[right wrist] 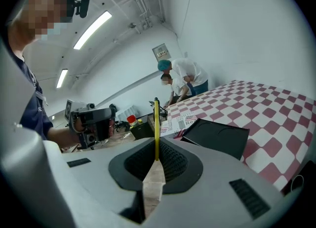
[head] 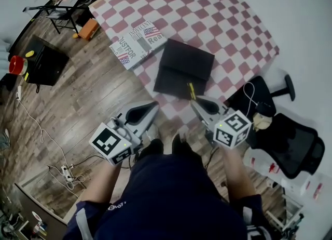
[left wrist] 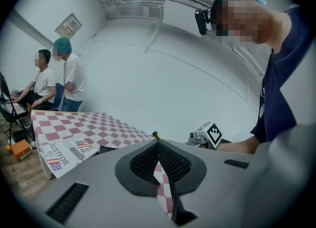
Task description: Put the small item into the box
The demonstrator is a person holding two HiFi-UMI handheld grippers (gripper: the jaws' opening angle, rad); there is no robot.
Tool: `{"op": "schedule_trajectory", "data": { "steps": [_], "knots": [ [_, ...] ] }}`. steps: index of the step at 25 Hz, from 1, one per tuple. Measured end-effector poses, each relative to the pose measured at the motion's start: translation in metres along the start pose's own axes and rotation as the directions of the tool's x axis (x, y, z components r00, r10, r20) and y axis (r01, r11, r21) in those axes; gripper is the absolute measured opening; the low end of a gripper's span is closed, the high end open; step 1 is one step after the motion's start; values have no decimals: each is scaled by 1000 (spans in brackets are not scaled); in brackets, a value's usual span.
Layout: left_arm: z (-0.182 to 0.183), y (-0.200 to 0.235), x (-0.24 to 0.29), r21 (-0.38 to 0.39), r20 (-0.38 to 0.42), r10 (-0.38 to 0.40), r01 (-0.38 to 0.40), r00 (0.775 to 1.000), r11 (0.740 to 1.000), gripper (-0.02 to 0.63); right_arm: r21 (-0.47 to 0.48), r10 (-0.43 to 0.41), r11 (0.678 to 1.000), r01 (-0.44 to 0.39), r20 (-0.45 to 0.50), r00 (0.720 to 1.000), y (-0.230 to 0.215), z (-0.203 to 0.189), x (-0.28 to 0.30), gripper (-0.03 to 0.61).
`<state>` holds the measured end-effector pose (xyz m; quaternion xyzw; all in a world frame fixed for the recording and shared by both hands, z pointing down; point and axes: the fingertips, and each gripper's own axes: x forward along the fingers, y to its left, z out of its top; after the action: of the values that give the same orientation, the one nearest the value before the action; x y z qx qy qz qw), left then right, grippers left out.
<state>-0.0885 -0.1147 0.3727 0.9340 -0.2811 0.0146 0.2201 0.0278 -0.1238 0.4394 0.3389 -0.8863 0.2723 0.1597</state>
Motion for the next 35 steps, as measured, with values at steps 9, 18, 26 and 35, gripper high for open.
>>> {"op": "schedule_trajectory", "data": {
  "steps": [9,18,26,35],
  "knots": [
    [-23,17,39,-36,-49,84,-85,995,996,32,-40,9,999,-16,-157,987,-76,-27,38,35],
    [-42,27,63,-75,-73,123,-129,990,989,32,-216,-30,975,-53,-364,931,-113,-70,77,35],
    [-53,41,59,-111,-65,150,-156,987,981,32,-371,-154,926,-69,-540,827,-130,-113,95,35],
    [-60,48,53,-131,-53,140,-146,989,981,32,-516,-341,856,-33,-611,714,-151,-135,107,35]
  ]
}}
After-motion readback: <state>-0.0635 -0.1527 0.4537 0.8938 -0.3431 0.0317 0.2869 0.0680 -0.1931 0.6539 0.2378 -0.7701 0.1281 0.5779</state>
